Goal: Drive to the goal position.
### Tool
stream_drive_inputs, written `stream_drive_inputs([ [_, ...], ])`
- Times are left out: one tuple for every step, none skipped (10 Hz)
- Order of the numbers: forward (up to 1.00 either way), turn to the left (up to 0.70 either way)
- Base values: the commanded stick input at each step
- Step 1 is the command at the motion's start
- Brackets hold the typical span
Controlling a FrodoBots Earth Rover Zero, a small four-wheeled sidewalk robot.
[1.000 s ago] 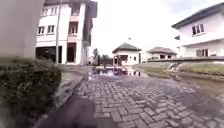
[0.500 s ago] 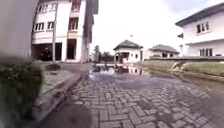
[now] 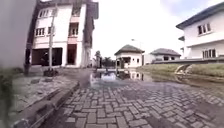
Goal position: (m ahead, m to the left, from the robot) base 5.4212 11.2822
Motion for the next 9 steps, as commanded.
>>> stream_drive_inputs([
  [0.69, 0.03],
  [0.69, 0.03],
  [0.69, 0.03],
  [0.69, 0.03],
  [0.69, 0.03],
  [0.69, 0.03],
  [0.69, 0.03],
  [0.69, 0.03],
  [0.69, 0.03],
])
